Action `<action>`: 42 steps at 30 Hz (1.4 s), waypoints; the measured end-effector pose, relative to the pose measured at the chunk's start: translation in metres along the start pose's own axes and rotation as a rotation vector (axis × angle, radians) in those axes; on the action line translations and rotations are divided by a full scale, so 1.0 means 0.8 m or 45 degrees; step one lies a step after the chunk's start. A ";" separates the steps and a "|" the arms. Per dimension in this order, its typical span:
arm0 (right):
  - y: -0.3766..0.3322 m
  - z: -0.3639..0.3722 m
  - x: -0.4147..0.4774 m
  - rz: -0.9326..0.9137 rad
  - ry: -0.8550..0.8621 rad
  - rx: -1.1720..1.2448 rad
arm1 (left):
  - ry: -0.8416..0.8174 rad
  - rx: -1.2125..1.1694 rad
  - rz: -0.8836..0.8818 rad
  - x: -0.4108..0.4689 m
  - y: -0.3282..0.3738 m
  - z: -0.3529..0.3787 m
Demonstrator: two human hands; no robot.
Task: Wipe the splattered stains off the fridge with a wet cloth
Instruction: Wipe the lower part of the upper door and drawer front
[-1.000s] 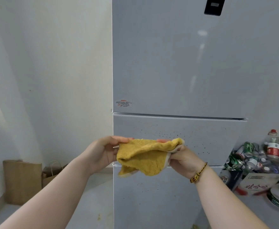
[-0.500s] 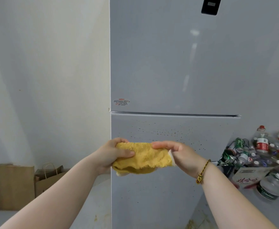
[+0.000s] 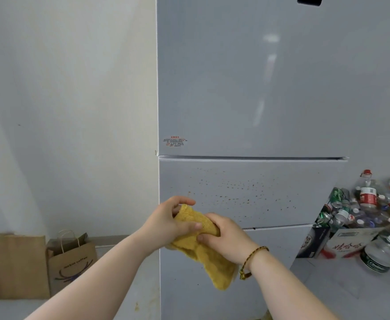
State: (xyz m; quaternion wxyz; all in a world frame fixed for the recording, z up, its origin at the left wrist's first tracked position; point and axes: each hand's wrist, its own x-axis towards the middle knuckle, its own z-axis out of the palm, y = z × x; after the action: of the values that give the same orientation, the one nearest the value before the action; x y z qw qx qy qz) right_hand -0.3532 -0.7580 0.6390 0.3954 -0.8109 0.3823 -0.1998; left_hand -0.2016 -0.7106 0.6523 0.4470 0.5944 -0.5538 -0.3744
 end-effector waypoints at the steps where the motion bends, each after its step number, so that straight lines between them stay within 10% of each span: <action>1: 0.006 0.000 0.002 -0.006 0.015 -0.003 | 0.001 -0.059 -0.017 0.004 -0.006 0.002; 15: 0.054 -0.133 0.108 -0.207 0.431 -0.049 | 0.871 -0.233 -0.203 0.127 -0.017 -0.018; 28: 0.095 -0.123 0.176 -0.996 1.489 -0.807 | 0.854 -0.289 -0.140 0.160 -0.012 -0.020; 42: 0.104 0.000 0.204 -0.824 1.415 -1.083 | 0.502 -0.385 -0.173 0.153 -0.028 -0.074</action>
State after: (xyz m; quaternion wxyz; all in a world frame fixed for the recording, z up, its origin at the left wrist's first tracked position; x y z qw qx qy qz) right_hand -0.2891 -0.9181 0.5762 -0.2784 -0.7452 0.3124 -0.5193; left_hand -0.1258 -0.8254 0.6565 0.6040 0.6180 -0.3525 -0.3592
